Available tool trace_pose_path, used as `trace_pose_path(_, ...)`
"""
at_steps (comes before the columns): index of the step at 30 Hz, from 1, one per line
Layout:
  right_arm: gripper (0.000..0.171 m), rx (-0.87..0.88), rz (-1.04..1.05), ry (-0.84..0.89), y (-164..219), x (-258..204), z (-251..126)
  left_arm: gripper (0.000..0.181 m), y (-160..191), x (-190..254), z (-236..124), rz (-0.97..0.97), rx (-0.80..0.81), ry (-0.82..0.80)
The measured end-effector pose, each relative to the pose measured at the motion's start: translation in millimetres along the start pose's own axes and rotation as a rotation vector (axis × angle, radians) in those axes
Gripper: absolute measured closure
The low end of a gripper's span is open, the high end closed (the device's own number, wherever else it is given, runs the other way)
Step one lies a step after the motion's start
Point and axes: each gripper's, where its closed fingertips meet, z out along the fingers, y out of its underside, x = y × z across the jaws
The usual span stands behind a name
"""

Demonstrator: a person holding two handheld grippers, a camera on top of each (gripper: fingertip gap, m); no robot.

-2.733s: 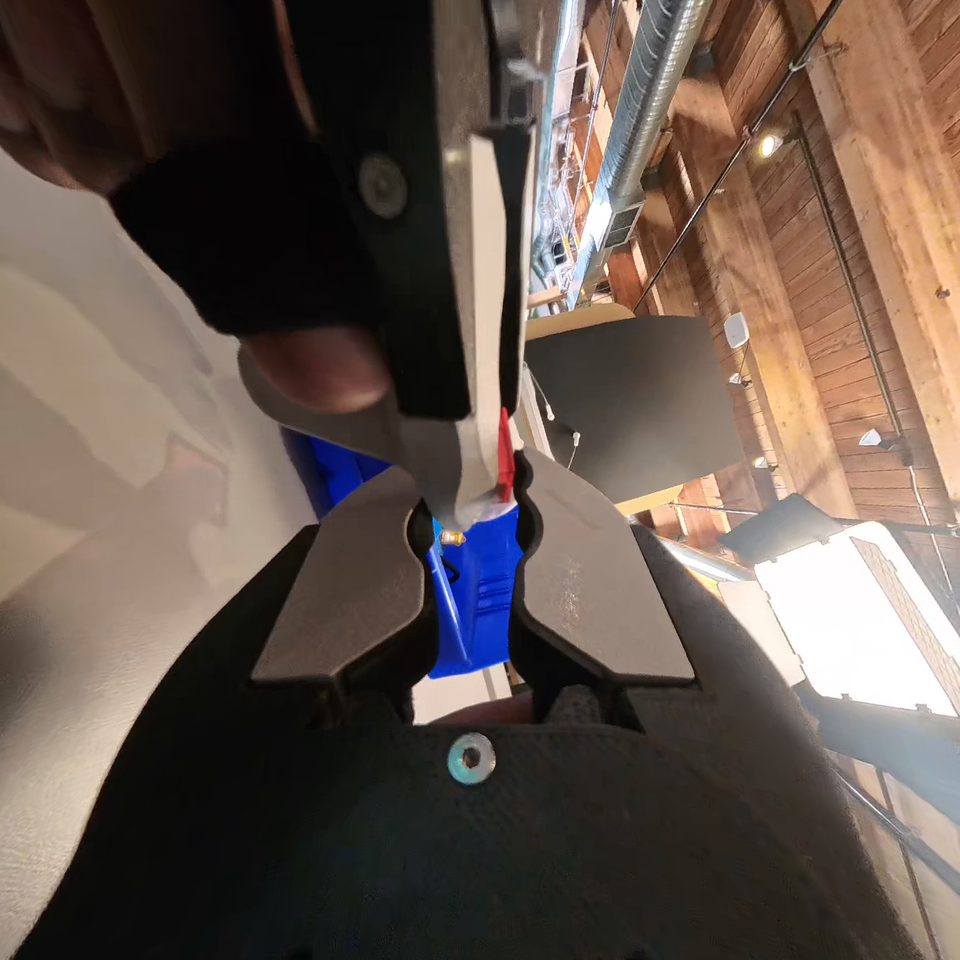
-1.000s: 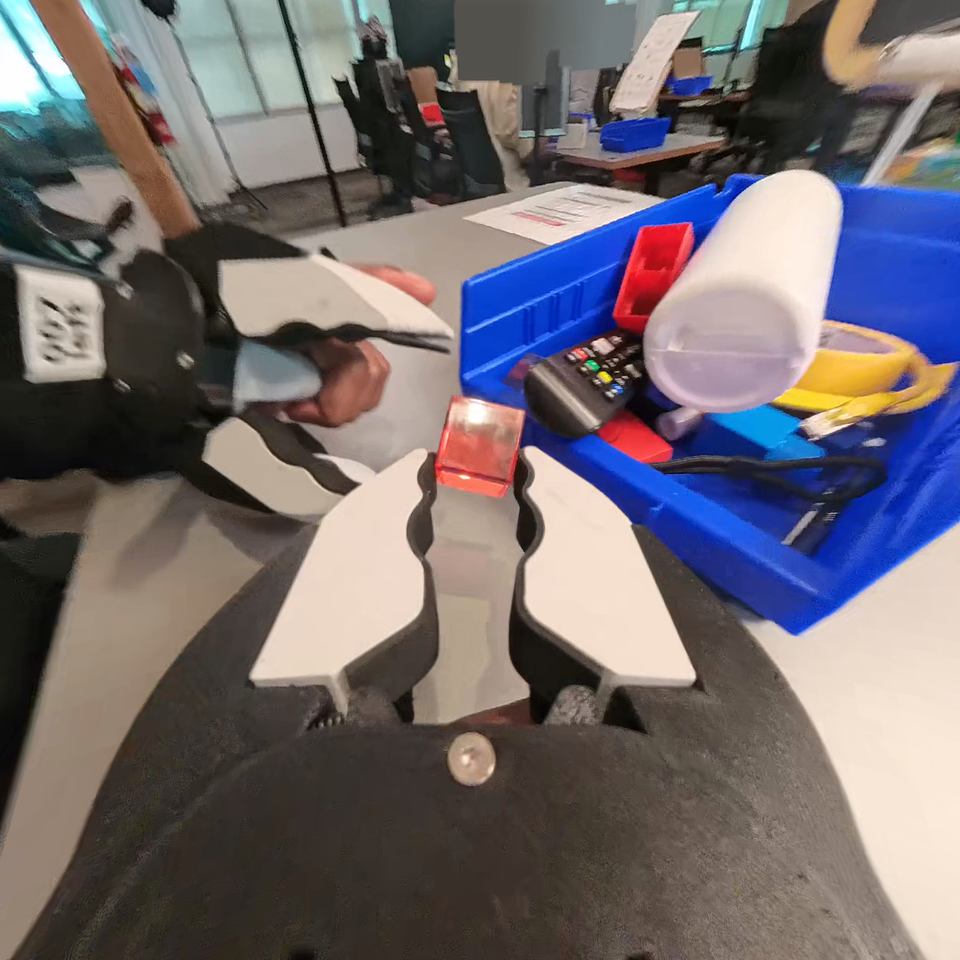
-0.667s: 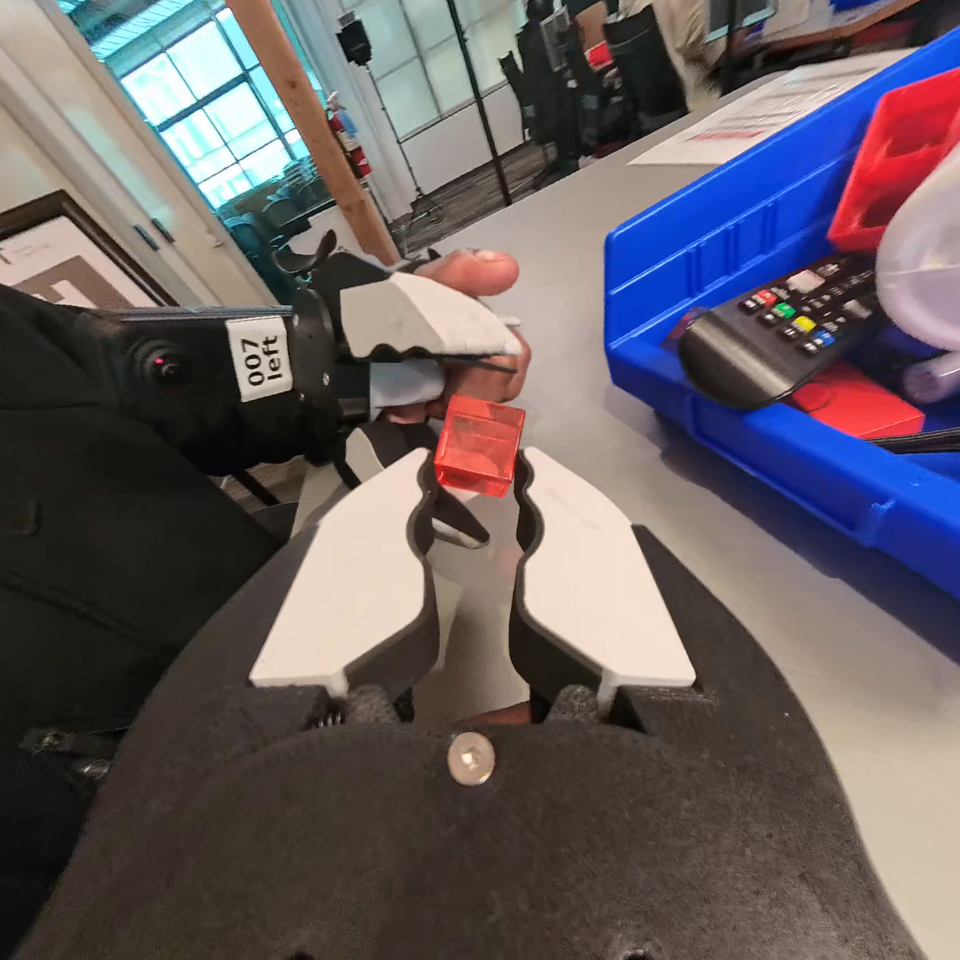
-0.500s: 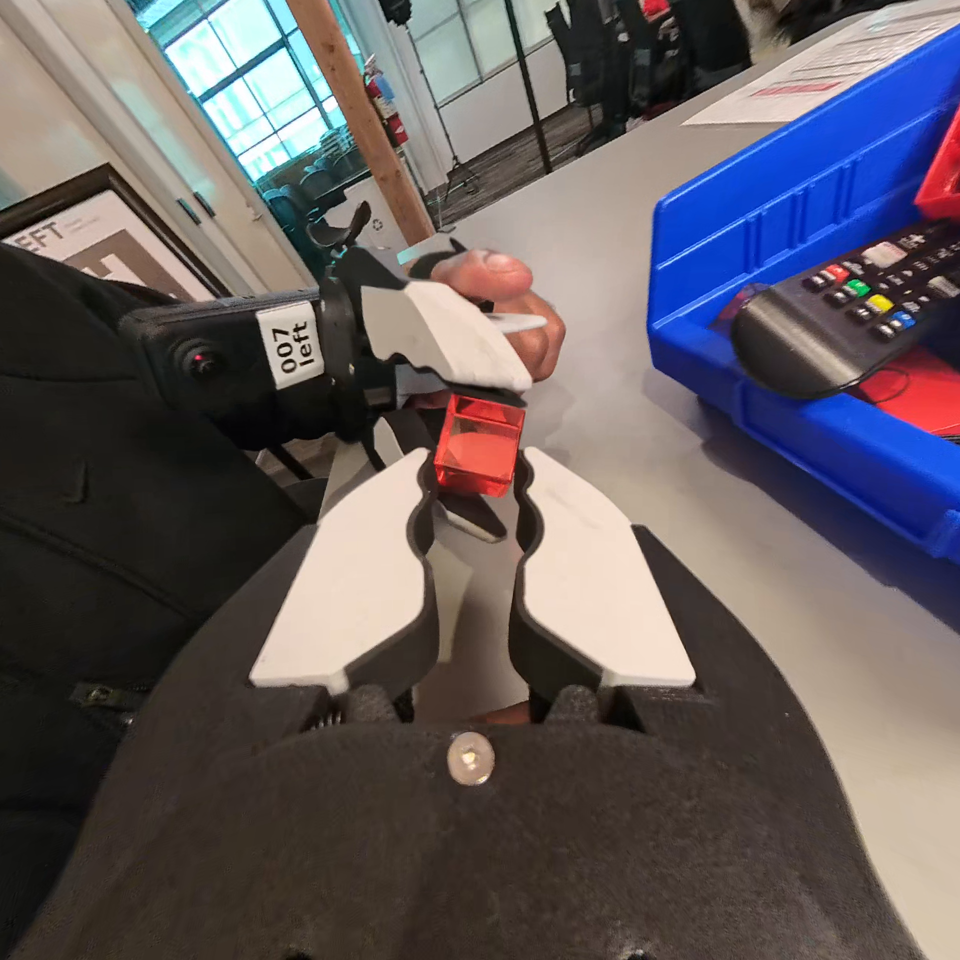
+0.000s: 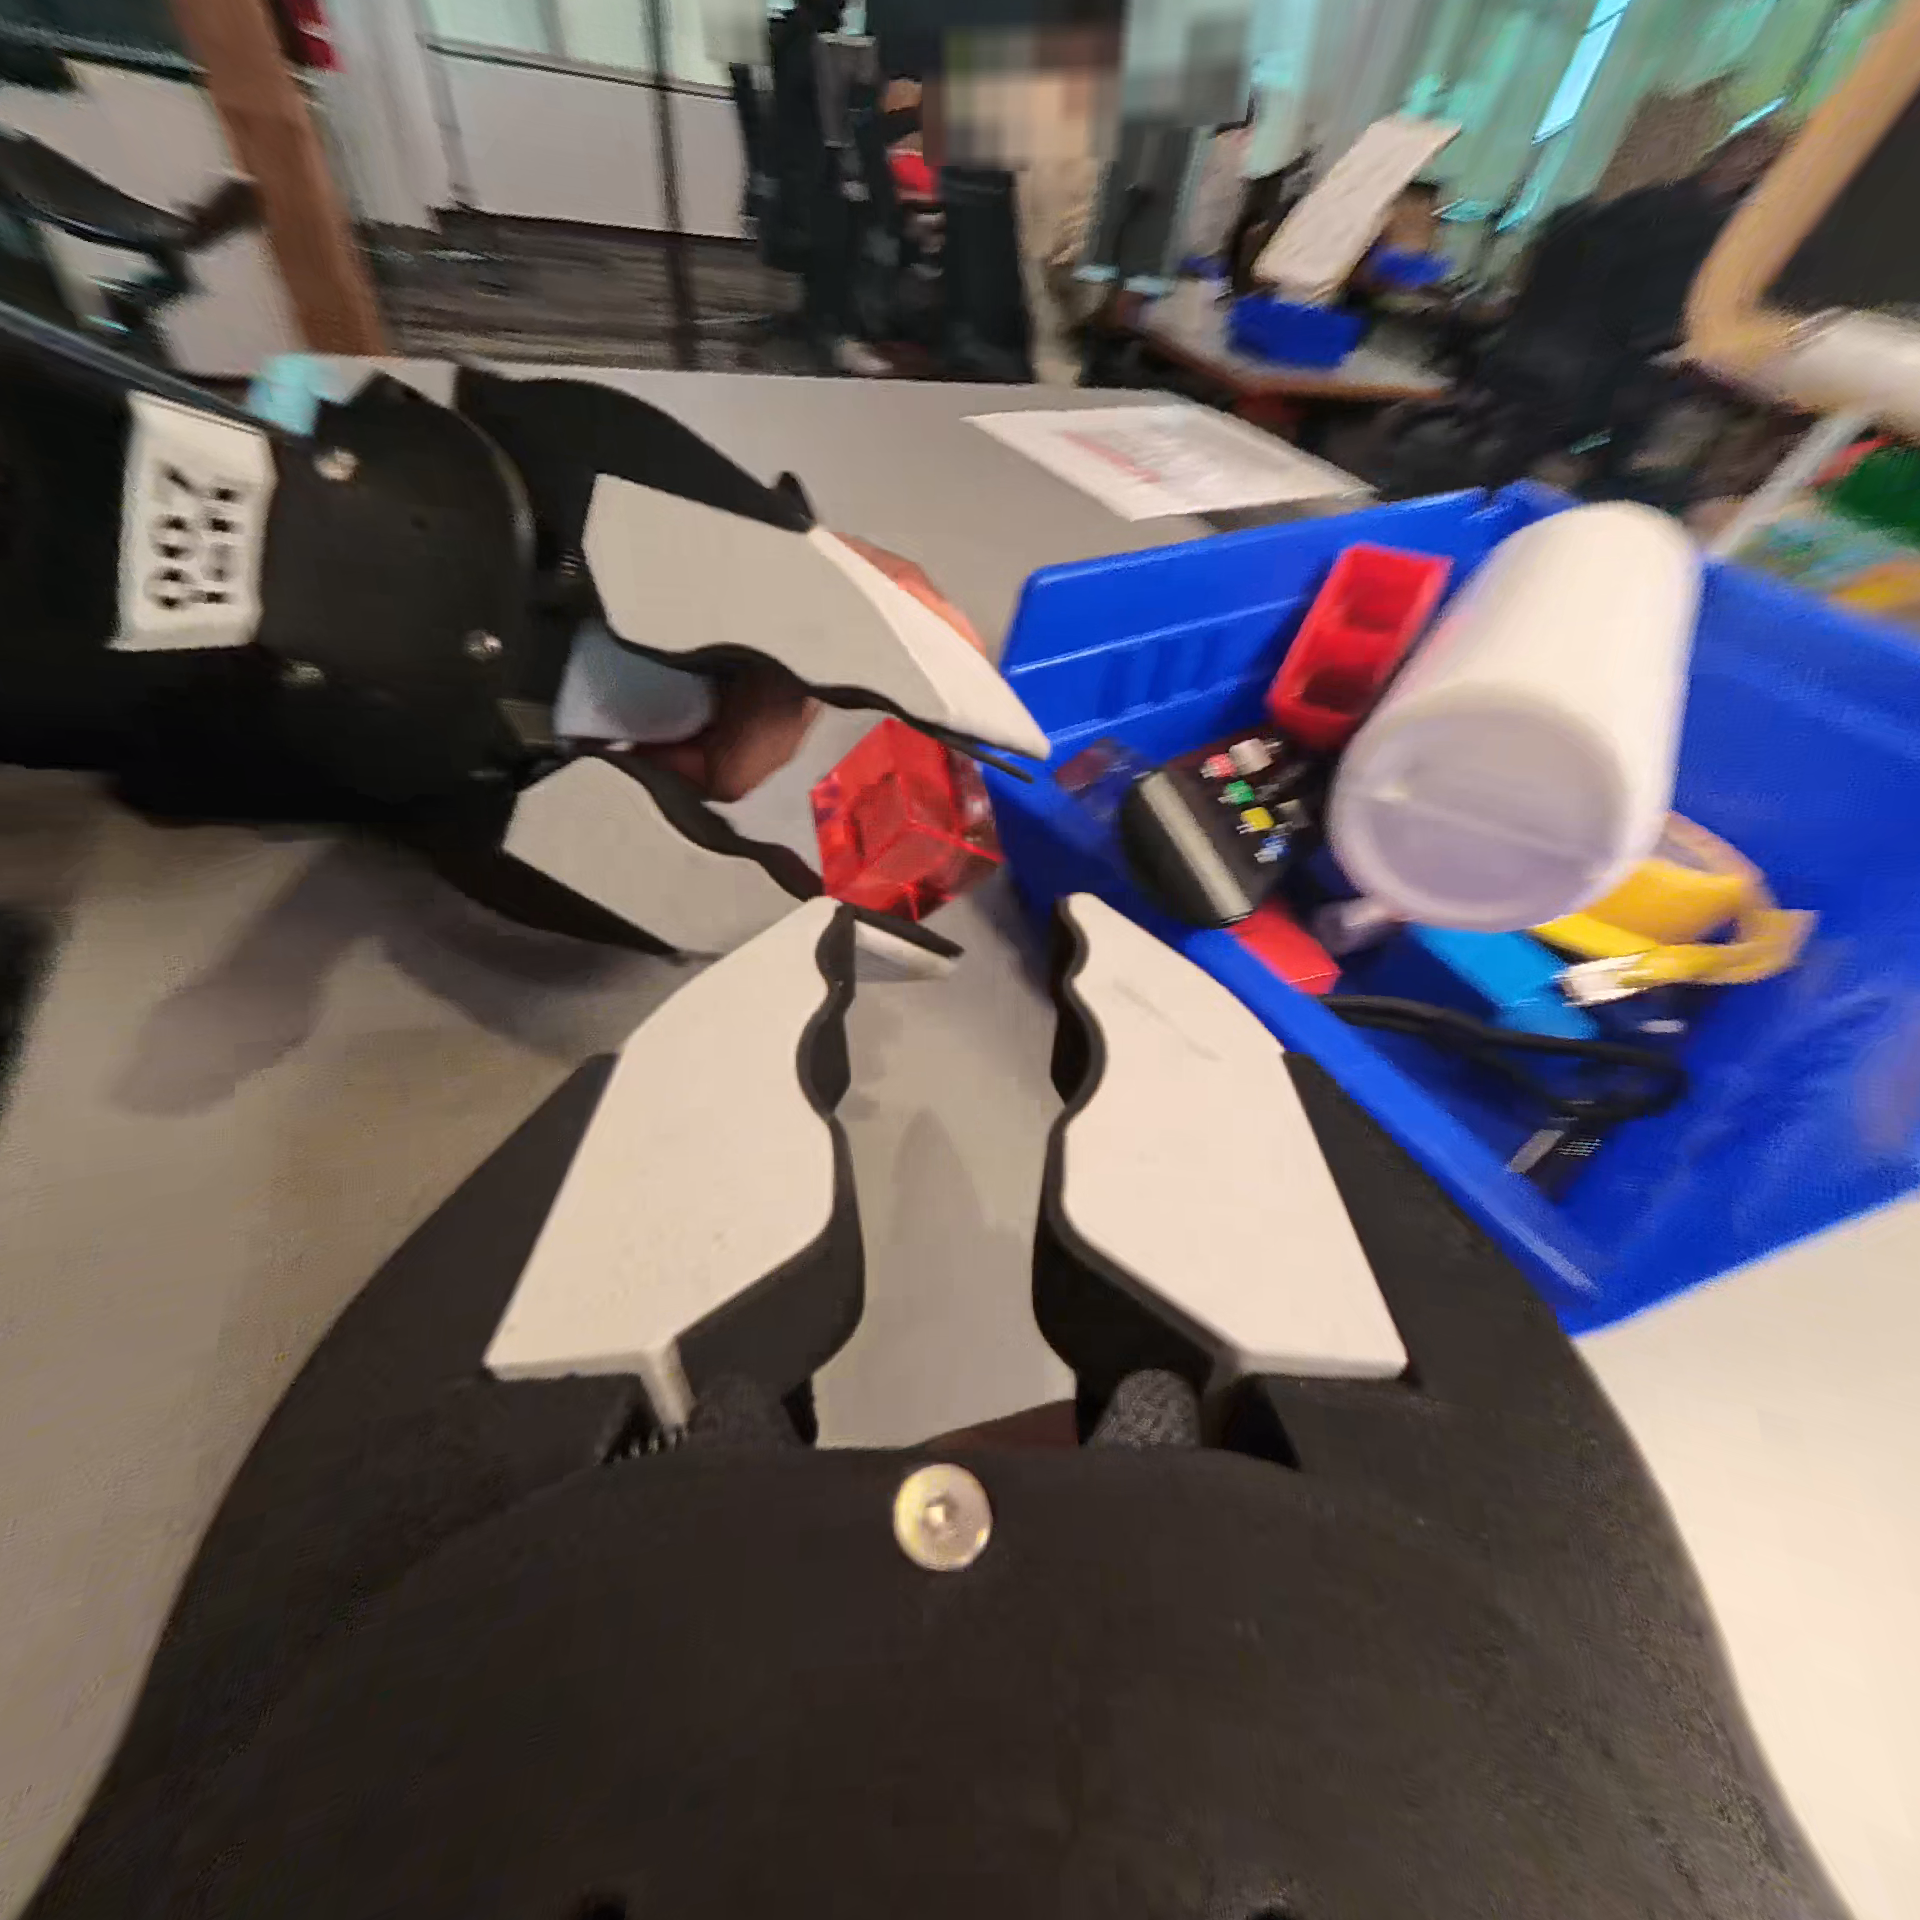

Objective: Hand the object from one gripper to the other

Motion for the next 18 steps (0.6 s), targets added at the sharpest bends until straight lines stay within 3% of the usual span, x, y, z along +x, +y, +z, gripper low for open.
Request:
trace_pose_path(4, 0.135, 0.025, -0.062, 0.176, -10.5, 7.4, 0.3, 0.143, 9.1, -11.8, 2.9, -0.008, -0.085, -0.108)
trace_pose_path(11, 0.116, 0.021, 0.069, 0.178, -17.7, -6.4, 13.4, 0.143, 3.6, -9.8, 3.9, 0.039, -0.097, -0.153)
trace_pose_path(18, 0.117, -0.008, 0.088, 0.169, -8.1, -6.4, 21.6, 0.143, -4.6, -0.4, 4.3, 0.087, -0.082, -0.138)
